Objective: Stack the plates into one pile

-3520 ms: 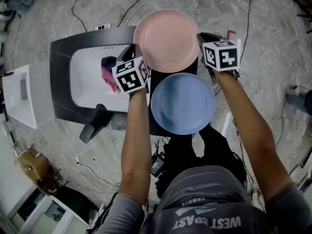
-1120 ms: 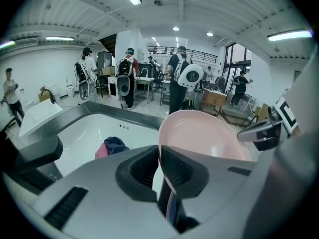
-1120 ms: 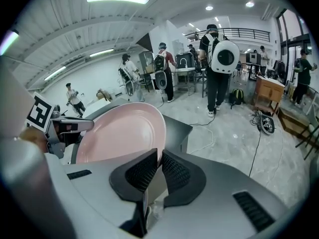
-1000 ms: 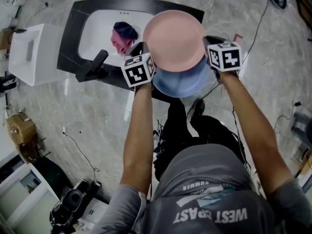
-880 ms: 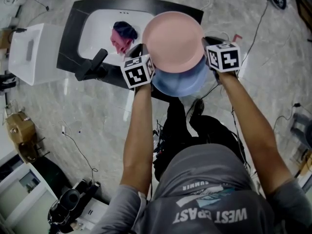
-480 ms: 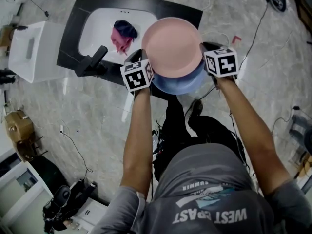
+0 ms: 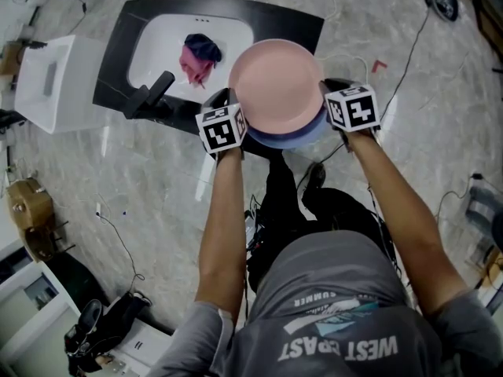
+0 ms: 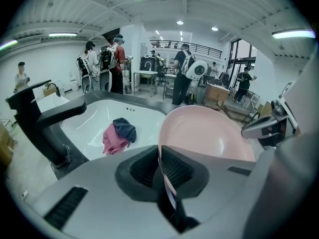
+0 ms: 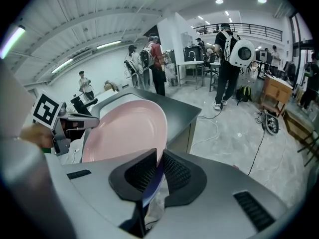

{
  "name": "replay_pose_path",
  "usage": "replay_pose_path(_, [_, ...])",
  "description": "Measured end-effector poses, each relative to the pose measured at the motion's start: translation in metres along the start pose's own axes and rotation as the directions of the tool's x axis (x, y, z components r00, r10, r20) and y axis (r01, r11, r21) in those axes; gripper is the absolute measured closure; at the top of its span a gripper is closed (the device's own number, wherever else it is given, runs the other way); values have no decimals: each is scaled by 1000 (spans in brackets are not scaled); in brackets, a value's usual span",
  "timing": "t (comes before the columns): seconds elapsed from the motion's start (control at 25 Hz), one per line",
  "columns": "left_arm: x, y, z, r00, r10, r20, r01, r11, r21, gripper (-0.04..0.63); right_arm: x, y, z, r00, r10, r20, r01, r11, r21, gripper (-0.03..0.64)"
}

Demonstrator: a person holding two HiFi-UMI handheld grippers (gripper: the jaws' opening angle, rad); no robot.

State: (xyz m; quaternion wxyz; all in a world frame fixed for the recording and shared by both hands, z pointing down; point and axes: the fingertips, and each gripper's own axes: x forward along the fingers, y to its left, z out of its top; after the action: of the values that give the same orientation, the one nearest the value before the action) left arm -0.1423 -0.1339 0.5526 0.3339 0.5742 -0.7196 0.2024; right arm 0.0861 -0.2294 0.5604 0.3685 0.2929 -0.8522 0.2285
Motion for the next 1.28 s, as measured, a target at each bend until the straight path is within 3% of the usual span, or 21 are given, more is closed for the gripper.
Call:
replay_pose_path(0.84, [-12, -4, -28, 999, 7, -43, -6, 999, 31, 532, -5, 4, -32, 997, 3, -77, -9, 997, -72, 548])
replay_pose_path(1.28, [-29, 3, -13, 1000, 26, -4, -26, 998, 54, 525, -14, 12, -18, 998, 27, -57, -33, 994, -107, 548])
